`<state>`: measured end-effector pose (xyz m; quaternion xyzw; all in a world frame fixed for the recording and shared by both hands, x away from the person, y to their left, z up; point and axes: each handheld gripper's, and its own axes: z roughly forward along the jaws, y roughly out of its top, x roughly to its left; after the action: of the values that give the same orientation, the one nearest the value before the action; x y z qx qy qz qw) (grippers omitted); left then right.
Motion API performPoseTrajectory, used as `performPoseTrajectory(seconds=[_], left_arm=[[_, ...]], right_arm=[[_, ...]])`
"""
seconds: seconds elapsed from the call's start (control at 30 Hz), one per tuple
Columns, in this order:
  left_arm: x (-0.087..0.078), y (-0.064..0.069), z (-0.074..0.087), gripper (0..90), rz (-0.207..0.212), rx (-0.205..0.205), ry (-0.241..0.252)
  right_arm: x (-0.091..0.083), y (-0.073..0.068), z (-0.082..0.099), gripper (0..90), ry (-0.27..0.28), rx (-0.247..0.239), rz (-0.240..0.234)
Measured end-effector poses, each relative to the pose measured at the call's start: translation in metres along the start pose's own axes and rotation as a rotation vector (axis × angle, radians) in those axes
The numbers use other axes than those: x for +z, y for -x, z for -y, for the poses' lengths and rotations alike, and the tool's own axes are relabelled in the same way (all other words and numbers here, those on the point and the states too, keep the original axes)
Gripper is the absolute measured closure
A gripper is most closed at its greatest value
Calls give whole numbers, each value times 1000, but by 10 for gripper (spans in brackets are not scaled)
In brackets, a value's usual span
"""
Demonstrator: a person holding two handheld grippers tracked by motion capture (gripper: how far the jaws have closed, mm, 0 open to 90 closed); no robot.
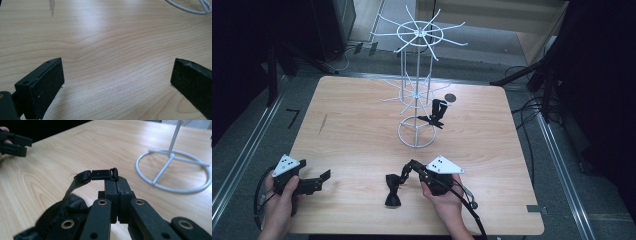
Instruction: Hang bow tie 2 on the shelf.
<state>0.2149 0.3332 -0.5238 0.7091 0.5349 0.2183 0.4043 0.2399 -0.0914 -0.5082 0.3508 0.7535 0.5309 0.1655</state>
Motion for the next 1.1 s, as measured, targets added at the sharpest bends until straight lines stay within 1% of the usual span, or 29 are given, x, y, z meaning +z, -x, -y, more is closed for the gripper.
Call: performPoseTrajectory(seconds=[0.03,0.1,0.2,0.27,0.47,0.53,0.67,0.7,0.8,0.9,0.97,1.07,1.1], left_arm=[[0,0,0,0,1,0,-1],[0,0,0,0,-1,-2,2],[0,0,0,0,-2,0,0],[0,0,0,0,-1,1,1],[0,0,0,0,-1,0,0],[0,0,0,0,-3,0,1],[0,0,0,0,-3,1,0],[0,0,0,0,-2,1,-2],[0,0,0,0,-1,-1,-3],[0,0,0,0,-1,-2,1],[0,-1,0,0,0,-3,4],[0,-1,0,0,-1,-2,4],[0,0,0,0,-1,-5,6]], right_arm=[[0,0,0,900,0,0,0],[-5,-1,-6,900,20,-16,10],[-8,-1,-9,900,30,-22,13],[-12,-1,-13,900,45,-30,27],[-20,2,-21,900,68,-40,51],[-24,4,-26,900,82,-51,65],[-29,8,-31,900,93,-55,83],[-33,11,-34,900,102,-60,99],[-37,15,-40,900,110,-68,122],[-40,17,-44,900,121,-68,133],[-45,21,-51,900,132,-67,151],[-47,23,-56,900,136,-63,164],[-49,24,-61,900,138,-69,174]])
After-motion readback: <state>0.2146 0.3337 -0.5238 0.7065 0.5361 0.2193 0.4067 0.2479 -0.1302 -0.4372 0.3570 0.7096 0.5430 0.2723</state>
